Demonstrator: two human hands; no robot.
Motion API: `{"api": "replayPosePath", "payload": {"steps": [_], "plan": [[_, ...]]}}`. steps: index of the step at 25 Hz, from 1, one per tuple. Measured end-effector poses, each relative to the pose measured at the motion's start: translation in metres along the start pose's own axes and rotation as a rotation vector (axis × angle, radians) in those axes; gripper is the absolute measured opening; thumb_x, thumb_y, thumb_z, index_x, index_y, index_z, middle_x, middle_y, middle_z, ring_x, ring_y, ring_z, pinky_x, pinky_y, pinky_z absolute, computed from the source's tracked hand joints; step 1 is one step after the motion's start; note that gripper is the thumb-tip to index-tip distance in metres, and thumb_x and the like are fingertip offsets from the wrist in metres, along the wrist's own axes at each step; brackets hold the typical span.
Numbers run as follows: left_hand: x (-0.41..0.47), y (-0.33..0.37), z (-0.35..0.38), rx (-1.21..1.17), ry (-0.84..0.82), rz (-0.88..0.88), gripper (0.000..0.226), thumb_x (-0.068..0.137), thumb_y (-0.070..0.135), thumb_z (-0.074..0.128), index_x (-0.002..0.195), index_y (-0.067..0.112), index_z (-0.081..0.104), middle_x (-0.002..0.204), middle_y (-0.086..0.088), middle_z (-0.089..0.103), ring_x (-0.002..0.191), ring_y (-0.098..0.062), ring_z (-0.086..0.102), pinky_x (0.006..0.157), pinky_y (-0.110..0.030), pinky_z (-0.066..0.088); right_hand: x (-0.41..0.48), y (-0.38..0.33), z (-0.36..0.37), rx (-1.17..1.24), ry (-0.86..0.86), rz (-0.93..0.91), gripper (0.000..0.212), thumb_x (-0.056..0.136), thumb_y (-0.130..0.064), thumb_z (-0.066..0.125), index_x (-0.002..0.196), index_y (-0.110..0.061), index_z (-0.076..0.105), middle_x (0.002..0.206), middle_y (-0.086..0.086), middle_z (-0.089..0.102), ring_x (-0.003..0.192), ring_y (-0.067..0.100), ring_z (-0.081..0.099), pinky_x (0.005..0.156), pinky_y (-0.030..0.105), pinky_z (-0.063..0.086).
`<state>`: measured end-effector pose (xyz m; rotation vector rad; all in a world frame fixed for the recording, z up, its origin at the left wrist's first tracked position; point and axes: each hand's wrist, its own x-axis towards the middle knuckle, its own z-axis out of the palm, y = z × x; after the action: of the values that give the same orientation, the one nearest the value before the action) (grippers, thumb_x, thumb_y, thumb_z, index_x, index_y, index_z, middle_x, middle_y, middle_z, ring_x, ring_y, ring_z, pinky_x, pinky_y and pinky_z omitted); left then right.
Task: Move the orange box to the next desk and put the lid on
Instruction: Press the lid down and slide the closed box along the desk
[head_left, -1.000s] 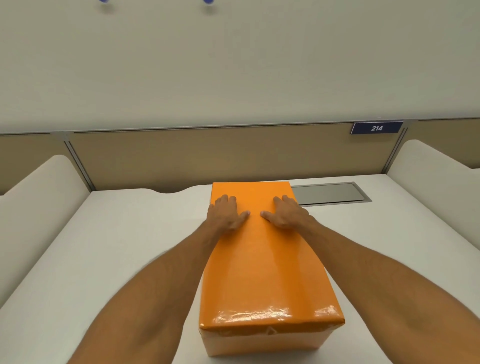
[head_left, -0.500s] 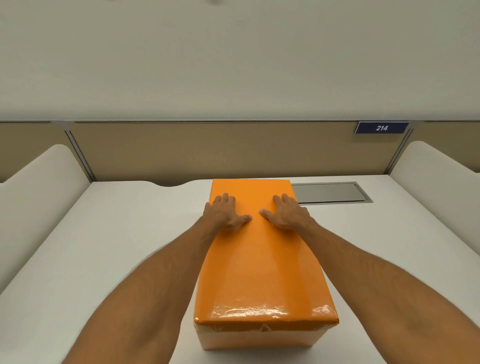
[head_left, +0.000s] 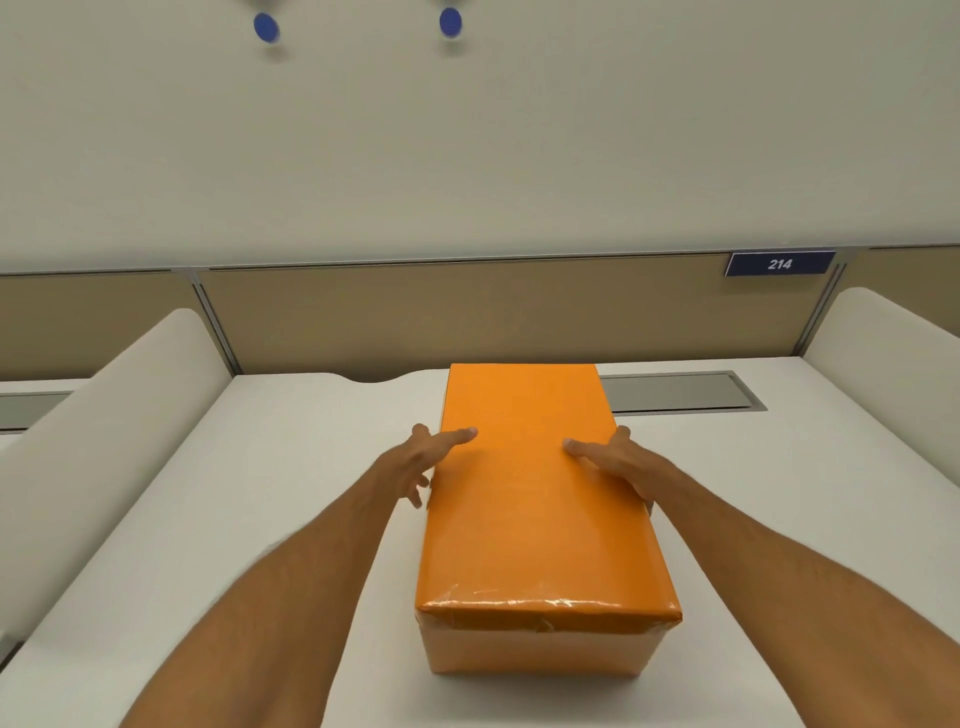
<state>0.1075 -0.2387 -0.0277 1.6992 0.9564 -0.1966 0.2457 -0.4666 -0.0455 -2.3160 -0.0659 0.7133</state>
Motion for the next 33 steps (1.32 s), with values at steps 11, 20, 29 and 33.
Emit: {"api": "replayPosePath", "payload": {"steps": [11,20,29,33], "plan": [[-0.011,-0.025,0.030,-0.126,0.078,0.087,0.109,0.065,0.041,0.086,0.148,0.022,0.018,0.147,-0.012,0.041,0.128,-0.037,0.047,0.103,-0.053,0.041,-0.006,0.008,0.001,0.215,-0.043,-0.022,0.099,0.070,-0.044,0.082,0.147,-0.021,0.025,0.146,0.012,0.044,0.128,0.039,0.047,0.094,0.058,0.041],[-0.026,-0.027,-0.013,-0.185,0.196,0.133,0.105,0.064,0.039,0.086,0.147,0.021,0.024,0.145,-0.011,0.044,0.127,-0.035,0.049,0.102,-0.052,0.043,-0.011,-0.037,0.018,0.288,-0.126,-0.135,0.096,0.069,-0.040,0.085,0.146,-0.025,0.029,0.142,0.011,0.048,0.122,0.038,0.051,0.085,0.056,0.043],[-0.030,-0.042,-0.107,-0.177,0.329,0.087,0.107,0.066,0.040,0.085,0.150,0.020,0.022,0.148,-0.011,0.040,0.130,-0.035,0.046,0.103,-0.050,0.041,-0.015,-0.122,0.076,0.204,-0.254,-0.190,0.096,0.072,-0.040,0.082,0.148,-0.026,0.024,0.146,0.014,0.042,0.128,0.043,0.046,0.097,0.069,0.037],[-0.011,-0.061,-0.162,-0.201,0.376,0.041,0.109,0.065,0.039,0.086,0.150,0.022,0.020,0.149,-0.012,0.039,0.129,-0.036,0.046,0.102,-0.050,0.042,-0.010,-0.167,0.121,0.198,-0.305,-0.208,0.091,0.074,-0.038,0.081,0.146,-0.024,0.027,0.145,0.013,0.044,0.127,0.042,0.047,0.096,0.068,0.038]]}}
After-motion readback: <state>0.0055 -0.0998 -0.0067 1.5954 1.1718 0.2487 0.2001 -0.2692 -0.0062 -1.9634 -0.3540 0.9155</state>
